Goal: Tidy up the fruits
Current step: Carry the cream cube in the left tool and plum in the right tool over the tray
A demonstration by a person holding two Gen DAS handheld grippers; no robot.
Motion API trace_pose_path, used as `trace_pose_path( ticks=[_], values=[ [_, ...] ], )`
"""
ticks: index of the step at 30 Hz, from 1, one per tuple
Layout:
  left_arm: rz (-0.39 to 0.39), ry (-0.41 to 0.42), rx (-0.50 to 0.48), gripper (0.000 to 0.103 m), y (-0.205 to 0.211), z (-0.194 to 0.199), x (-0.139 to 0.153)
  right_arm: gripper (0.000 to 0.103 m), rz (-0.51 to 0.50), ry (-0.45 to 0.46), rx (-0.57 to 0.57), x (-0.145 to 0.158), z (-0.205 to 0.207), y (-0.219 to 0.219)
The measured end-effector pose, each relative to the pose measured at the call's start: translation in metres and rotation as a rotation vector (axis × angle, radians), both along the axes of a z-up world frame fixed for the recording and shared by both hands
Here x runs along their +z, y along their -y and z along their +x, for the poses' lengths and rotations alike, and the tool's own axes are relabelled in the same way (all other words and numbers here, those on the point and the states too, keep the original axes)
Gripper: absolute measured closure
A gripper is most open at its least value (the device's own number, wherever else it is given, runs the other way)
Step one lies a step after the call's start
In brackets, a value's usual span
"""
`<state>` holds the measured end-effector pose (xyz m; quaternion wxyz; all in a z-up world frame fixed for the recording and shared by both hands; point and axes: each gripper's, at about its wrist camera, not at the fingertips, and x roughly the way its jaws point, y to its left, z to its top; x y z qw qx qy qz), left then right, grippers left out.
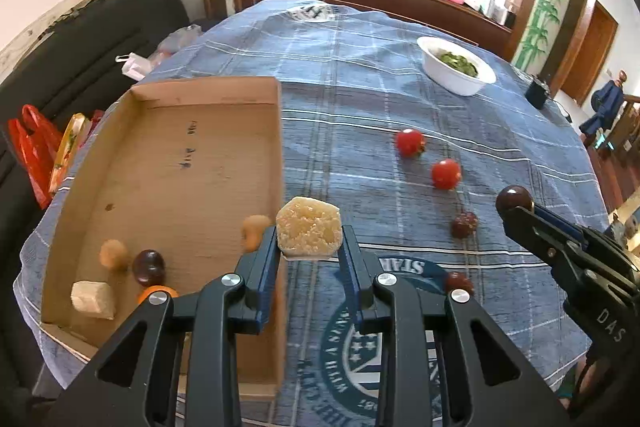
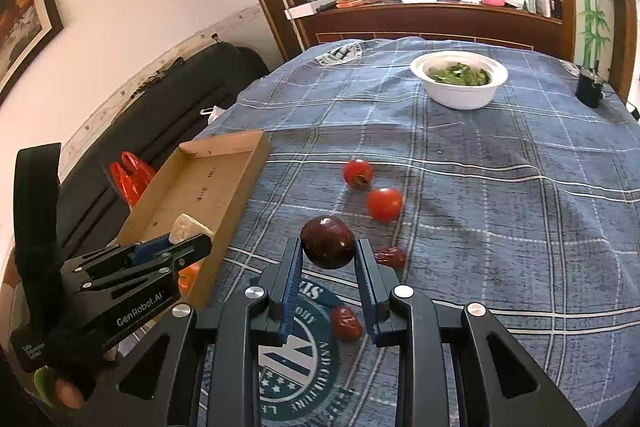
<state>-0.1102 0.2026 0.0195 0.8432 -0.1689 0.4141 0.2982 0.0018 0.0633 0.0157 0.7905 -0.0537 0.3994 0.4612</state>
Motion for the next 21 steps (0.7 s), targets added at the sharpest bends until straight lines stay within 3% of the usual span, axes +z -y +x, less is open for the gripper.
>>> trace_pose_path(
  ticks=[11, 21],
  values=[
    [-0.007, 0.003, 0.06, 0.076, -0.031, -0.02, -0.002, 0.076, -0.004, 0.007, 0.061, 0.004, -0.013, -0.031],
    [-0.003, 0.015, 0.177, 0.076, -0.08, -0.054, 0.002, 0.076, -0.002, -0.006, 0.156, 0.005, -0.033, -0.077]
  ],
)
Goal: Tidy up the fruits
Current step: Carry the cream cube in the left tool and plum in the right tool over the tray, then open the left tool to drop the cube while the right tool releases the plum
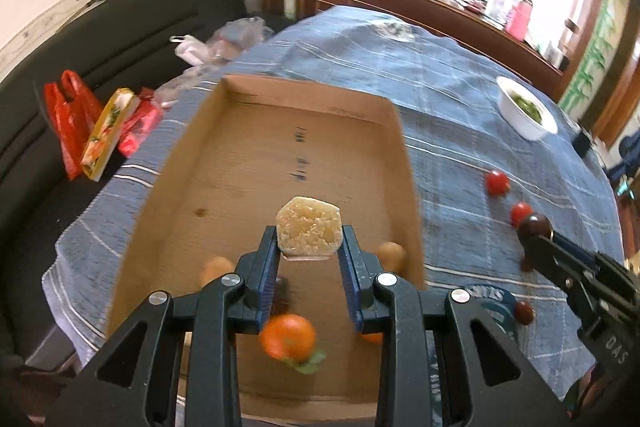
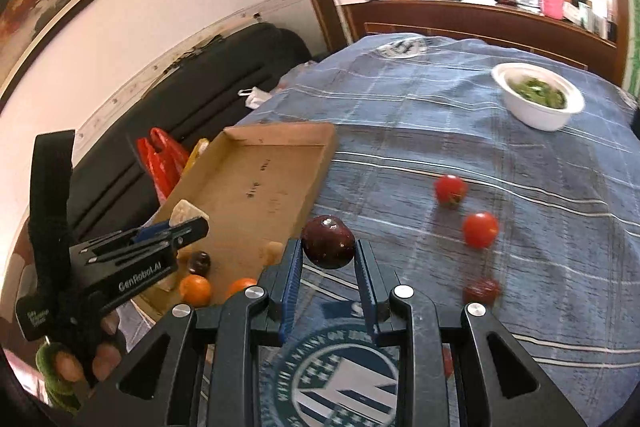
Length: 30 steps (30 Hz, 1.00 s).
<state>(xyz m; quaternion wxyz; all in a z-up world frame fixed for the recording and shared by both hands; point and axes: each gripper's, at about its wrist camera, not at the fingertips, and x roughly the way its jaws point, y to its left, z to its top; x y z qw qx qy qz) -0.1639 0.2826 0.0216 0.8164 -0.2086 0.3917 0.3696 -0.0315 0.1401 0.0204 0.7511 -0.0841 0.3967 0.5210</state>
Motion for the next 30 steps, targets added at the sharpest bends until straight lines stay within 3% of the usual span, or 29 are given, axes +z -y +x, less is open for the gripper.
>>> trace_pose_path(
  ticks=[13, 30],
  values=[
    [-0.015, -0.012, 0.09, 0.076, -0.045, -0.024, -0.009, 0.076, -0.024, -0.021, 0.115, -0.012, -0.026, -0.063],
    [-0.07, -0.066, 0.118, 0.076, -0.079, -0.007, -0.027, 0.076, -0.074, -0.047, 0.179, -0.03, -0.028, -0.119]
  ],
)
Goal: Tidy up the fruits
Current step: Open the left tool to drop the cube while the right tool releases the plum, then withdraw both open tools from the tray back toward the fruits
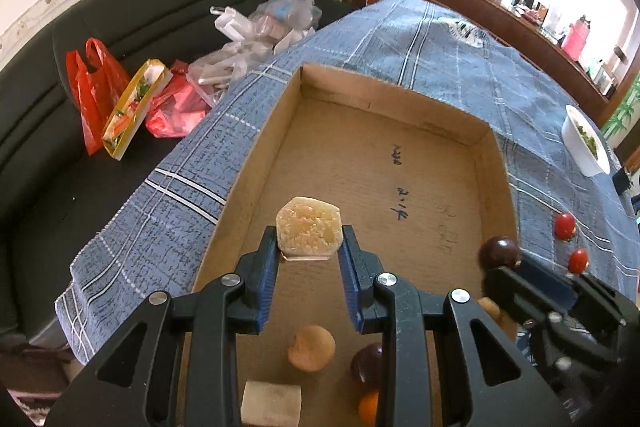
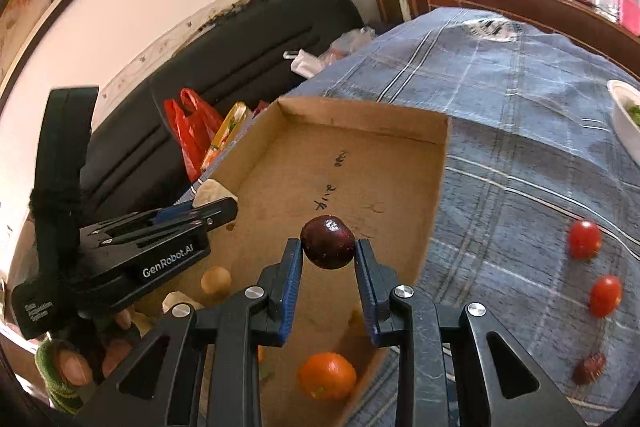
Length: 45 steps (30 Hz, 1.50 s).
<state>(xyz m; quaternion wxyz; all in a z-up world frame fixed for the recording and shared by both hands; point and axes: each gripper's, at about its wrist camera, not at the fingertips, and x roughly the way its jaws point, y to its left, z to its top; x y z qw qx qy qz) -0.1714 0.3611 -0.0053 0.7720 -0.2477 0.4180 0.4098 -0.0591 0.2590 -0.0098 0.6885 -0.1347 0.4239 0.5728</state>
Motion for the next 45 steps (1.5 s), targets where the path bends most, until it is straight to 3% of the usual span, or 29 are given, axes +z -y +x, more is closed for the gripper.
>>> trace_pose_path(
  ticks=[9, 16, 19, 32, 45],
  values=[
    [-0.071, -0.045, 0.014, 0.076, -0.01, 0.004, -0.023, 0.076, -0.083, -0.011, 0.038, -0.036, -0.005, -0.032],
    [-0.096, -0.058, 0.02, 0.073, -0.011, 0.005, -0.024, 0.069, -0.099, 0.011, 0.042, -0.042, -0.006, -0.034],
    [-0.123, -0.04, 0.029, 0.064, -0.013, 0.0, -0.022, 0.055, -0.094, 0.015, 0.037, -0.037, -0.007, -0.032],
    [-0.084, 0.046, 0.018, 0.061, 0.016, -0.008, 0.01, 0.055, -0.018, 0.03, -0.001, -0.002, -0.007, 0.011],
    [-0.052, 0.067, -0.094, 0.061, 0.072, 0.012, 0.028, 0.055, 0.064, 0.041, -0.117, 0.026, 0.011, 0.088]
  ],
)
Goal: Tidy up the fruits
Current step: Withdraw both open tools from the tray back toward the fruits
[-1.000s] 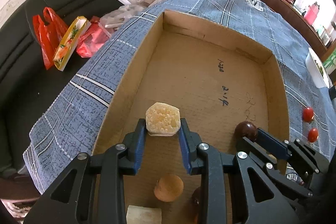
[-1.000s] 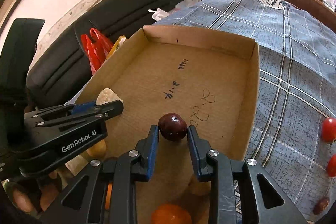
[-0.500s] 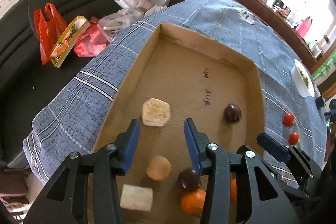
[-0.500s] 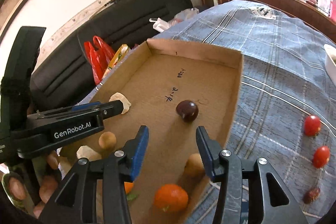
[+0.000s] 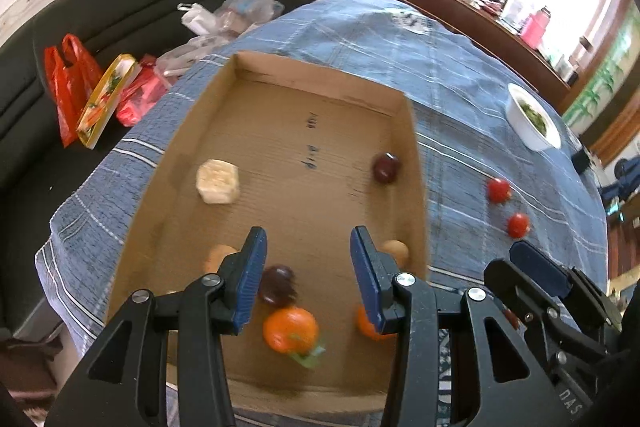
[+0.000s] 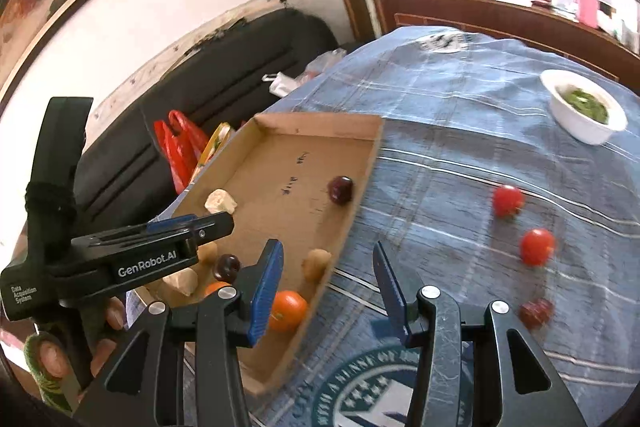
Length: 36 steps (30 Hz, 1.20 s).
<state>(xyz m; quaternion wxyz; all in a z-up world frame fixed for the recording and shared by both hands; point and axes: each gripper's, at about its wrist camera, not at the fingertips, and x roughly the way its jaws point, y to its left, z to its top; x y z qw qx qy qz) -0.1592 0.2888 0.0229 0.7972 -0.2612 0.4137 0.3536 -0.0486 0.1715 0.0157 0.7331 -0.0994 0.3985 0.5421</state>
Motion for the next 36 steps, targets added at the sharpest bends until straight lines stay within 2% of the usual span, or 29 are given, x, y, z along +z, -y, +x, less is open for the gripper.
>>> trace_pose_path(
  ticks=[12, 22, 36],
  values=[
    [0.022, 0.009, -0.132, 0.061, 0.06, 0.026, 0.014, 0.055, 0.021, -0.017, -0.15, -0.004, 0.027, 0.084],
    [0.013, -0.003, -0.226, 0.062, 0.1, 0.049, 0.011, 0.054, 0.003, -0.047, -0.281, -0.021, 0.051, 0.15],
    [0.017, -0.014, -0.36, 0.062, 0.157, 0.068, 0.005, 0.054, 0.024, -0.036, -0.379, -0.019, 0.066, 0.202]
  ],
)
